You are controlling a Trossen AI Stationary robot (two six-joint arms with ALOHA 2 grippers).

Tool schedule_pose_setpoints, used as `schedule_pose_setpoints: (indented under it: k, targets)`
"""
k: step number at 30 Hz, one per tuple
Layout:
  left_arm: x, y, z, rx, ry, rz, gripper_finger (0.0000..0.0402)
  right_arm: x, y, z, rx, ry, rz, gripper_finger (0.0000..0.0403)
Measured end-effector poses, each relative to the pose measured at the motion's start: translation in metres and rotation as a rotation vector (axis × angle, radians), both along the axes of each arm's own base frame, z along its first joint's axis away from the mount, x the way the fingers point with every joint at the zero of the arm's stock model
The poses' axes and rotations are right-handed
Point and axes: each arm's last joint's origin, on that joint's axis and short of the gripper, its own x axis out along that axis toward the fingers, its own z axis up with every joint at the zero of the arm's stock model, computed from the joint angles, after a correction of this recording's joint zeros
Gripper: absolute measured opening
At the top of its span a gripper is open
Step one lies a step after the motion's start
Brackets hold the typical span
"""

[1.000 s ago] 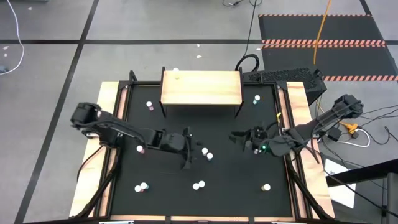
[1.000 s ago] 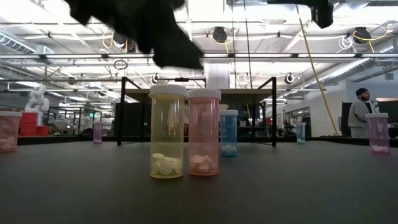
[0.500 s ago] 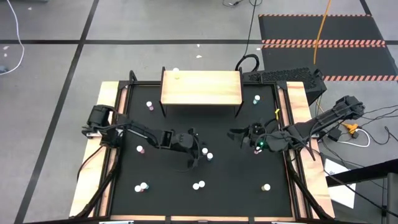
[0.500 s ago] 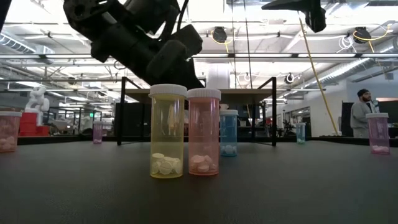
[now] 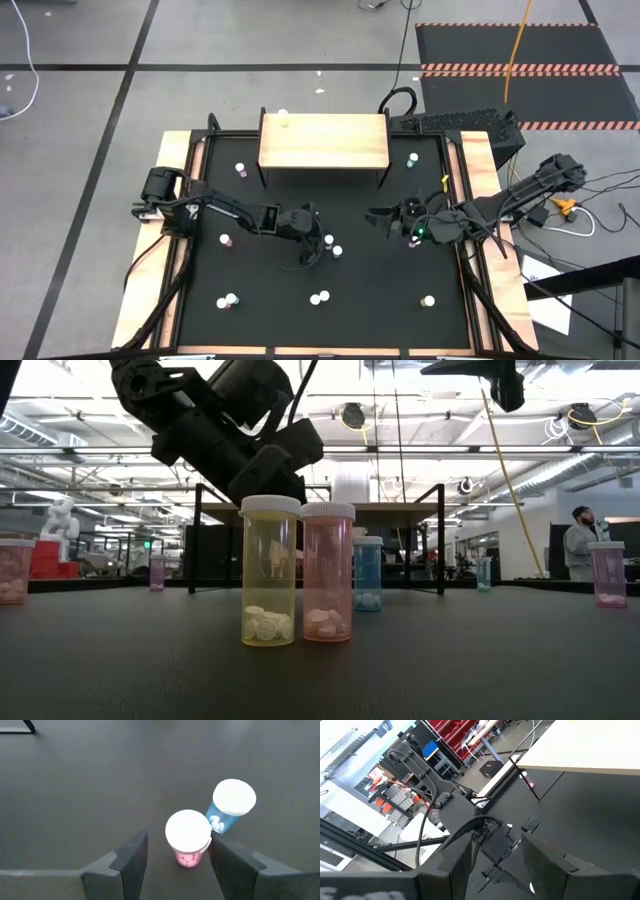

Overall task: Pick and place medicine bottles onto shelf by color
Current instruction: Put the middle pink pill bottle on the shelf

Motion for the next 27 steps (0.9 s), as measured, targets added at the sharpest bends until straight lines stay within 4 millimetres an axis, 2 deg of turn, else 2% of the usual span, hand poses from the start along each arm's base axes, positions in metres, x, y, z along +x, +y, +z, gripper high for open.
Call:
schedule_pose_setpoints:
  k: [19, 27]
  targets:
    - [0.0002, -0.0030, 0.0007, -0.032, -0.006, -0.067, 0.0202, 0.0000, 0.0001, 0.0001, 0.011, -0.004, -0.001, 0.0164]
    - [0.0032, -0.0033, 0.0049, -0.006, -0.062, -0.089, 0.0202, 0.0000, 0.0001, 0.0001, 0.012, -0.005, -0.001, 0.0164]
